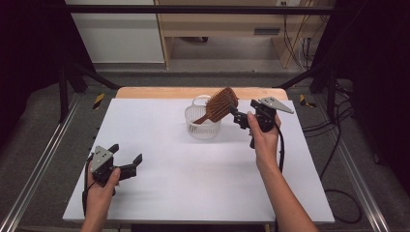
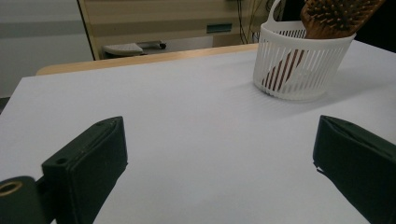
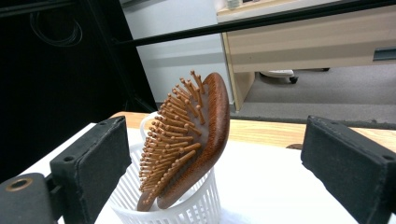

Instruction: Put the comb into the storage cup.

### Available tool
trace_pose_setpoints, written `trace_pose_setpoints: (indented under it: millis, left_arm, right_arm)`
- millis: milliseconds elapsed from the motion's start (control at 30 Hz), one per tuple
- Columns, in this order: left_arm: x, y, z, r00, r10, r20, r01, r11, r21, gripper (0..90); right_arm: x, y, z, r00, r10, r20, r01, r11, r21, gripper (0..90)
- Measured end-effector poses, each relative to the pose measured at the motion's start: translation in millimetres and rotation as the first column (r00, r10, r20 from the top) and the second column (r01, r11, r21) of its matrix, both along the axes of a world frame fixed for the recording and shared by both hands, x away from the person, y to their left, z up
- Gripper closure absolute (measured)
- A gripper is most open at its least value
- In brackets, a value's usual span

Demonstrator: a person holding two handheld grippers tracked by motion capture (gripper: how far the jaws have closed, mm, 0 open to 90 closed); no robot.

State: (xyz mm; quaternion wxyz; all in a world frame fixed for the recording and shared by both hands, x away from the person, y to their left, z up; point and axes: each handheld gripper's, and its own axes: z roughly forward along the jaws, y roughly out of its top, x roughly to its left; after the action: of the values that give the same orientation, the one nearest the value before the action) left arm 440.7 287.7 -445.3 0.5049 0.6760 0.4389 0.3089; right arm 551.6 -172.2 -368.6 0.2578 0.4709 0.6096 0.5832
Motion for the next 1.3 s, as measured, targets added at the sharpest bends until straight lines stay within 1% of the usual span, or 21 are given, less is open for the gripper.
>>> trace_pose_setpoints:
  millis: [200,300,400,567,667,800,867,933,1000,1033,1167,1233,1300]
  left_arm:
    - [-0.2,2.1,0.3,1.0,0.006,0.001,-0.006,0.9999,-0.009,3.1]
    - [-0.3,3.5,0.8,0.9999,0.012,0.005,-0.012,0.9999,-0.005,3.1]
    - [-0.5,5.2,1.0,0.9999,0.014,0.005,-0.014,0.9998,-0.016,3.1]
    - [-0.6,9.1,1.1,0.9997,0.023,0.002,-0.023,0.9994,-0.024,3.1]
    - [-1.9,11.1,3.5,0.9996,0.027,0.012,-0.026,0.9993,-0.025,3.1]
    - [-3.7,11.5,5.5,0.9992,0.031,0.026,-0.031,0.9995,-0.008,3.1]
    - [-4.7,10.8,6.4,0.9989,0.032,0.033,-0.032,0.9994,-0.01,3.0]
    - [-5.5,10.5,7.1,0.9987,0.033,0.039,-0.033,0.9994,-0.009,2.8]
    - [-6.5,10.4,7.9,0.9984,0.034,0.045,-0.034,0.9994,-0.01,2.8]
    - [-6.9,10.5,8.1,0.9984,0.034,0.046,-0.034,0.9994,-0.009,2.8]
    - [-8.5,10.6,8.4,0.9979,0.035,0.054,-0.035,0.9993,-0.013,2.8]
    - [-10.3,11.0,8.5,0.9976,0.033,0.06,-0.032,0.9994,-0.015,2.8]
    - [-12.4,11.6,9.9,0.996,0.033,0.083,-0.032,0.9993,-0.019,2.8]
  right_arm:
    - [-6.5,-8.9,3.6,0.9997,0.013,0.019,-0.013,1.0,-0.015,9.2]
    - [-9.8,-13.6,5.8,0.9993,0.021,0.03,-0.021,1.0,-0.021,9.3]
    - [-12.7,-16.9,7.4,0.9989,0.031,0.035,-0.03,0.999,-0.024,9.1]
    - [-17.5,-22.8,9.7,0.9982,0.04,0.045,-0.038,0.998,-0.045,7.8]
    - [-21.0,-26.1,10.1,0.9975,0.047,0.053,-0.044,0.997,-0.057,6.5]
    - [-28.4,-31.3,10.5,0.9951,0.042,0.09,-0.034,0.996,-0.085,5.3]
    - [-33.2,-35.2,10.5,0.9933,0.045,0.107,-0.036,0.996,-0.083,5.1]
    - [-38.4,-40.3,9.4,0.9911,0.036,0.128,-0.025,0.996,-0.084,4.1]
    - [-42.0,-44.5,8.2,0.99,0.031,0.138,-0.018,0.995,-0.096,3.8]
    - [-44.0,-46.8,7.4,0.989,0.028,0.145,-0.014,0.995,-0.094,3.5]
    - [-52.6,-57.0,3.2,0.9867,0.024,0.161,-0.008,0.995,-0.098,3.8]
    - [-56.0,-61.5,1.3,0.9855,0.024,0.168,-0.005,0.994,-0.109,3.9]
    - [-59.7,-66.6,-1.3,0.9853,0.015,0.17,0.003,0.995,-0.104,3.9]
